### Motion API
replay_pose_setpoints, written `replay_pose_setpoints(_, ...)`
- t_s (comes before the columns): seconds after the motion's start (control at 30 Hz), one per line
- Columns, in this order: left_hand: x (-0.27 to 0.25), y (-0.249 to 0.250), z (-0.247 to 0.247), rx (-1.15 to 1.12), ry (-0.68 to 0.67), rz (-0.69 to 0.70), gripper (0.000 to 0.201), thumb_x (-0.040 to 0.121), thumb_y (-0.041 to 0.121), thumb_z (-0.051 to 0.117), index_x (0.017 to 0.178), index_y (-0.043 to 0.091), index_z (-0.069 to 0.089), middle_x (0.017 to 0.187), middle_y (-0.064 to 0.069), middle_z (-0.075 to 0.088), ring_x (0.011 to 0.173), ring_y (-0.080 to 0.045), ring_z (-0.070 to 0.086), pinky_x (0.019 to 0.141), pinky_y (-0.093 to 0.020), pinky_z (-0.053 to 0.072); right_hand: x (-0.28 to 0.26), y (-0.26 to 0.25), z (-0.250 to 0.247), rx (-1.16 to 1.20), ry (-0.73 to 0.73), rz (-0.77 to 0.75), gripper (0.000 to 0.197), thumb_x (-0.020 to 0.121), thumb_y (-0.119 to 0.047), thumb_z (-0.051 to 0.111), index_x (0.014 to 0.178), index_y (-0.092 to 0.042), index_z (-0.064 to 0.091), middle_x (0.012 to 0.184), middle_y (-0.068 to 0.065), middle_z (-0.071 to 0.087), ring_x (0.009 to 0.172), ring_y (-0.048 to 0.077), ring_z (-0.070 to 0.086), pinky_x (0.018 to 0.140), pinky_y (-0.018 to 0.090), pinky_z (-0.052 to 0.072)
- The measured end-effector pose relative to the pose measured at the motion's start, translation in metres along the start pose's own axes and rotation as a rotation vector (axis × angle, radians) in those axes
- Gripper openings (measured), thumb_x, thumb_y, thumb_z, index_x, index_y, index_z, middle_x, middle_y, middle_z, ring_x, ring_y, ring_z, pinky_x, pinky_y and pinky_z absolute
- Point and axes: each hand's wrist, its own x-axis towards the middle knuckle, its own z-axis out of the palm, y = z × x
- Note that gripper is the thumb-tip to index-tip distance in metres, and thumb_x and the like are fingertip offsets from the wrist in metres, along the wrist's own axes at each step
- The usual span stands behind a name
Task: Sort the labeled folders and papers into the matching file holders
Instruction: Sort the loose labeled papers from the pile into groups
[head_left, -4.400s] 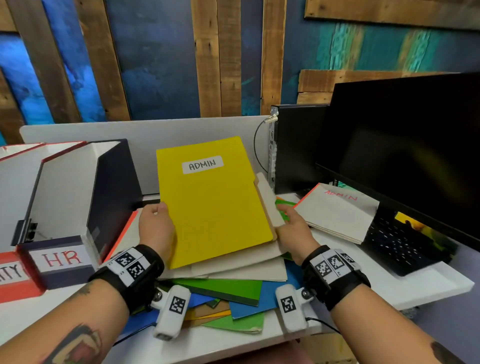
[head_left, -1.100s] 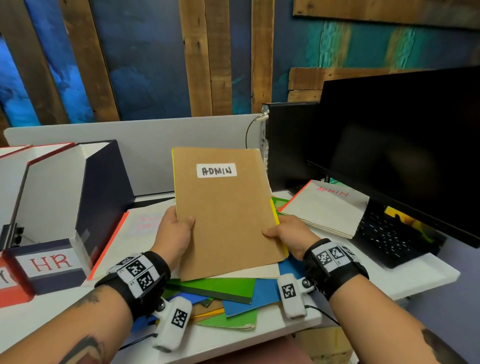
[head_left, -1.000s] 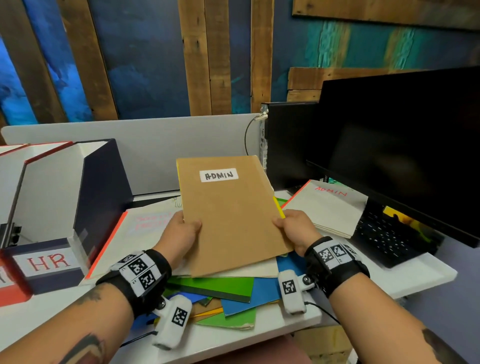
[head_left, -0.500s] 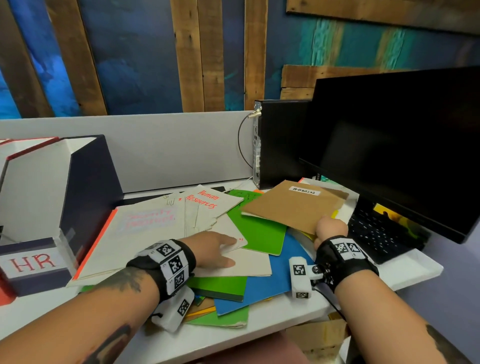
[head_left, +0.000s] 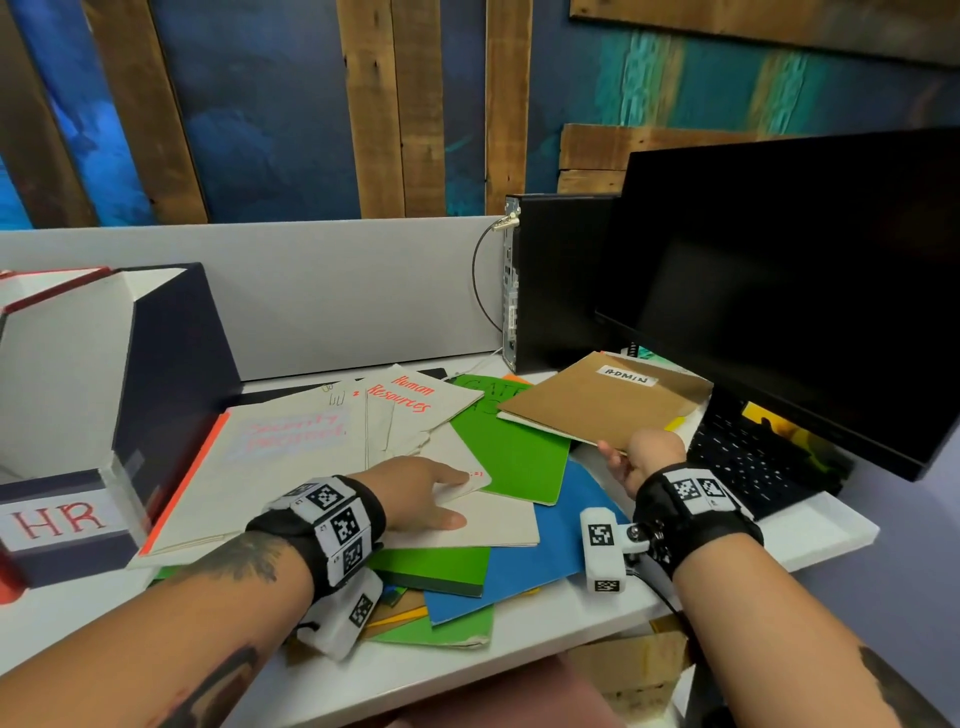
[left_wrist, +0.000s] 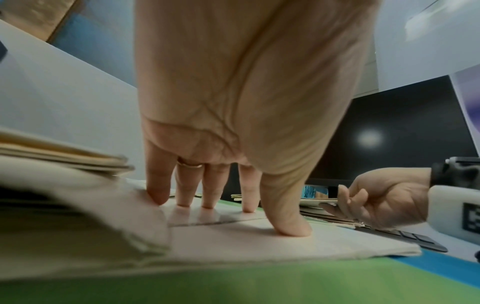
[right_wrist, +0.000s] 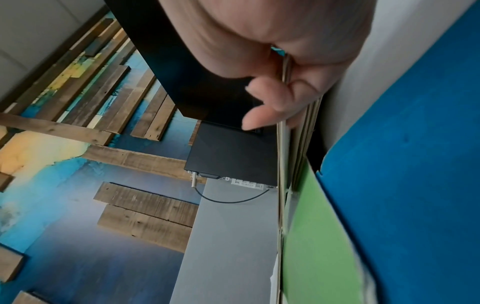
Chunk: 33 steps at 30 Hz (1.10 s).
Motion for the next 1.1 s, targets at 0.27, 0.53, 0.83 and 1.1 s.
replay_pose_setpoints(0.27, -0.006, -0.003, -0.002, -0.124, 0.080, -0.058, 0.066, 0.085, 0.050, 0.073, 0.145, 0.035, 0.049, 0.143, 0.003, 0.057, 0.128, -0.017, 0.055, 0.104, -0.027, 0.041, -0.021, -0.002, 0.011, -0.259, 0.220, -0.141, 0.095, 0.075, -0.022, 0.070, 0.150, -0.016, 0.013, 0.153, 0.021, 0.028, 0.132, 0.044, 0.042, 0.107, 0.053, 0.044)
replay_pose_setpoints(0.53, -0.029, -0.021, -0.012, -0.096, 0.295, -0.460, 0.073, 0.076, 0.045, 0.070, 0.141, 0.027, 0.044, 0.139, -0.005, 0.052, 0.129, -0.032, 0.048, 0.107, -0.047, 0.035, -0.082, 0.003, 0.038, -0.616, -0.330, -0.585, 0.066, 0.088, -0.016, 0.073, 0.146, -0.021, 0.040, 0.148, 0.013, 0.045, 0.125, 0.031, 0.052, 0.102, 0.041, 0.048)
replay_pose_setpoints(0.83, -0.057, -0.036, -0.018, -0.002, 0.149, -0.453, 0.046, 0.092, 0.046, 0.057, 0.124, 0.013, 0.060, 0.123, -0.005, 0.064, 0.112, -0.024, 0.061, 0.084, -0.027, 0.044, -0.120, 0.053, 0.076, -0.597, -0.866, -0.416, 0.016, 0.089, -0.014, 0.075, 0.104, -0.011, 0.069, 0.093, 0.004, 0.064, 0.081, 0.016, 0.058, 0.065, 0.023, 0.043)
replay_pose_setpoints(1.1, -0.064, -0.012, -0.017, 0.338, 0.188, -0.332, 0.029, 0.096, 0.017, 0.047, 0.121, 0.010, 0.061, 0.123, -0.012, 0.064, 0.116, -0.032, 0.062, 0.093, -0.036, 0.049, -0.142, 0.066, 0.088, -0.376, -1.004, -0.117, 0.015, 0.095, -0.017, 0.068, 0.104, -0.005, 0.066, 0.100, 0.016, 0.067, 0.084, 0.027, 0.068, 0.075, 0.032, 0.056)
